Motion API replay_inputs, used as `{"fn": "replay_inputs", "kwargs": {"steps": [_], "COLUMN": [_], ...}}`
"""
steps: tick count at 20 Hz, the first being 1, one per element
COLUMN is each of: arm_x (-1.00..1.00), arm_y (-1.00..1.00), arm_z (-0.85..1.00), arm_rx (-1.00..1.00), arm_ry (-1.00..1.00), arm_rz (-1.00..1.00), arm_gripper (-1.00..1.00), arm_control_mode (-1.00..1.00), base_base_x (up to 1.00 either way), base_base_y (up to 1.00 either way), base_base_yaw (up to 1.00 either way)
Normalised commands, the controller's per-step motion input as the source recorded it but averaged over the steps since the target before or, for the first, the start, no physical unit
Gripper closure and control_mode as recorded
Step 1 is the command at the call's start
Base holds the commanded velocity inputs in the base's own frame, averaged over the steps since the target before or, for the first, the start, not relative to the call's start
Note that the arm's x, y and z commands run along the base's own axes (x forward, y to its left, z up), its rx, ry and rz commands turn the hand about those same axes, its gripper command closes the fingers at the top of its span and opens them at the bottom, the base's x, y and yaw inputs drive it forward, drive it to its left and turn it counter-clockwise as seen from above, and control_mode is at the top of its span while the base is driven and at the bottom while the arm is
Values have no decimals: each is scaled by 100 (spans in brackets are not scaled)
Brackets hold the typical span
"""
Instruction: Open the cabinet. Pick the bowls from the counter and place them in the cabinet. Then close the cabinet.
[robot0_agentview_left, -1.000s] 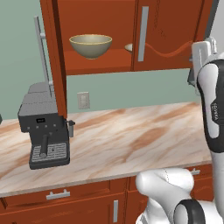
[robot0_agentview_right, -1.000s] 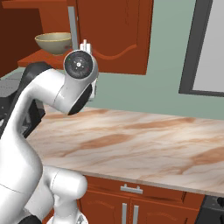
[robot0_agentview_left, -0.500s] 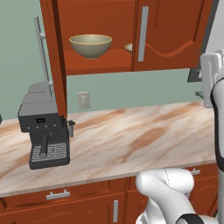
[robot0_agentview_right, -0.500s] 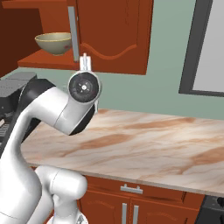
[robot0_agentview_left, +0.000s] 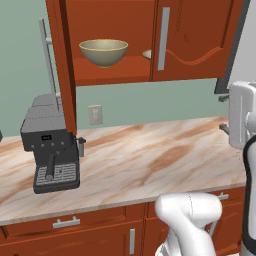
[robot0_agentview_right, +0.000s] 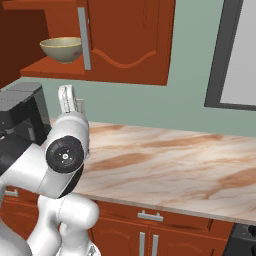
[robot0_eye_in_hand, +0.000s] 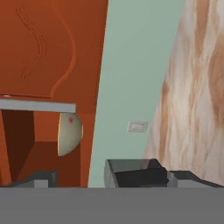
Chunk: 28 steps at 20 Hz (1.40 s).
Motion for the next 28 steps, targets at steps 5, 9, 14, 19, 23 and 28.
{"fn": "replay_inputs", "kwargs": {"steps": [5,9,14,19,23,28], "arm_x": [-12,-21,-31,-30,-41,-49], "arm_y": [75,49,59,93,92,89], "arm_z": [-38,-3,-6,-12,-18,-22], "arm_rx": [0,0,0,0,0,0], "arm_ry": [-20,-13,-9,-11,-11,-12], "arm_rz": [1,0,0,0,0,0], "arm_gripper": [-100,-100,-100,-100,-100,-100], "arm_control_mode": [-100,-100,-100,-100,-100,-100], "base_base_x": [0,0,0,0,0,0], "base_base_y": [0,0,0,0,0,0], "base_base_yaw": [0,0,0,0,0,0]}}
